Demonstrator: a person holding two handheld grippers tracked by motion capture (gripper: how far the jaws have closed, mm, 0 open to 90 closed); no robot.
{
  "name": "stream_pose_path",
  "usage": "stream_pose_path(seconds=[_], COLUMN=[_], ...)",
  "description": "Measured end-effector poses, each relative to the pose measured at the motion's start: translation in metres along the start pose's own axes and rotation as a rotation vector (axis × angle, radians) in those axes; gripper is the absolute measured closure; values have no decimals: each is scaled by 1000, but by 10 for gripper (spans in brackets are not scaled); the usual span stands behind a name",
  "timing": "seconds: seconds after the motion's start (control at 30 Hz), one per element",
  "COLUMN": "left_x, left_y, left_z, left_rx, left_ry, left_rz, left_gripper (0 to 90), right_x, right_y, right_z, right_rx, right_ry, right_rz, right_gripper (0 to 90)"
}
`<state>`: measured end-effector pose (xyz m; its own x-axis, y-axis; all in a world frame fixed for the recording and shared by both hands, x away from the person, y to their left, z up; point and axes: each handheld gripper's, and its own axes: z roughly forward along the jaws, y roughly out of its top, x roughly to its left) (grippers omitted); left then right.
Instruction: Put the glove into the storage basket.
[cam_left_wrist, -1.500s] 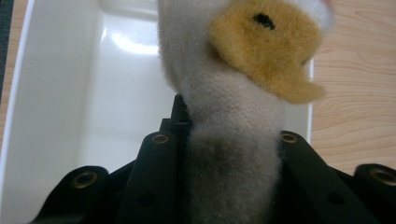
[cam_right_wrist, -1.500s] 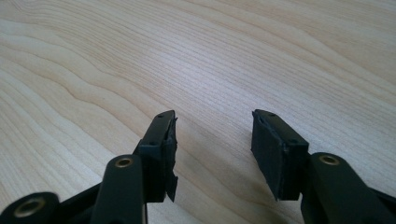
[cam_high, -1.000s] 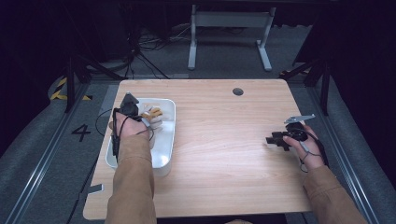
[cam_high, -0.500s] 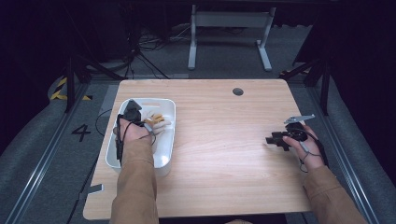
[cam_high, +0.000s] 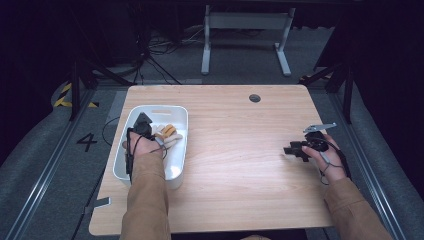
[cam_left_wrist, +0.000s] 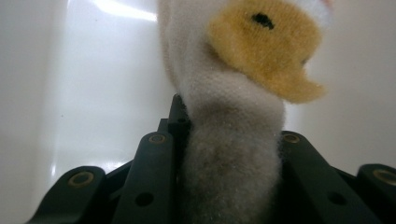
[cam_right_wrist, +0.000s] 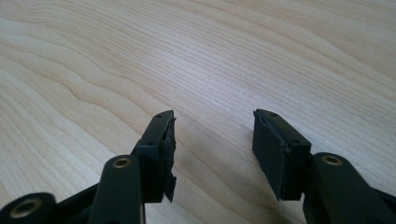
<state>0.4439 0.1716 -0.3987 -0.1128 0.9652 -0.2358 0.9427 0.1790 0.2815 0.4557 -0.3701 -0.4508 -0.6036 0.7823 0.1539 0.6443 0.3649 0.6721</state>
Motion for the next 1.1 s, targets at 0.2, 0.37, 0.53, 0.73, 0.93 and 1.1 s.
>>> stream_pose_path(seconds=[0.2, 0.37, 0.53, 0.73, 0.93, 1.1], left_x=[3, 2, 2, -1, -2, -5], left_y=[-1, -2, -1, -1, -1, 0], left_z=[5, 9, 12, 13, 14, 14], left_rx=[10, 10, 20, 36, 55, 84], left_ry=[15, 31, 51, 50, 35, -11], left_rz=[-7, -6, 7, 10, 12, 20], left_gripper=[703, 700, 700, 656, 631, 344], right_x=[0, 0, 0, 0, 0, -1], right_y=[0, 0, 0, 0, 0, 0], right_z=[0, 1, 1, 1, 1, 1], right_rx=[-3, -6, -7, -8, -10, -11], right_ry=[6, 6, 5, 5, 8, 11], right_rz=[5, 9, 10, 9, 13, 18], right_gripper=[492, 494, 493, 492, 494, 490])
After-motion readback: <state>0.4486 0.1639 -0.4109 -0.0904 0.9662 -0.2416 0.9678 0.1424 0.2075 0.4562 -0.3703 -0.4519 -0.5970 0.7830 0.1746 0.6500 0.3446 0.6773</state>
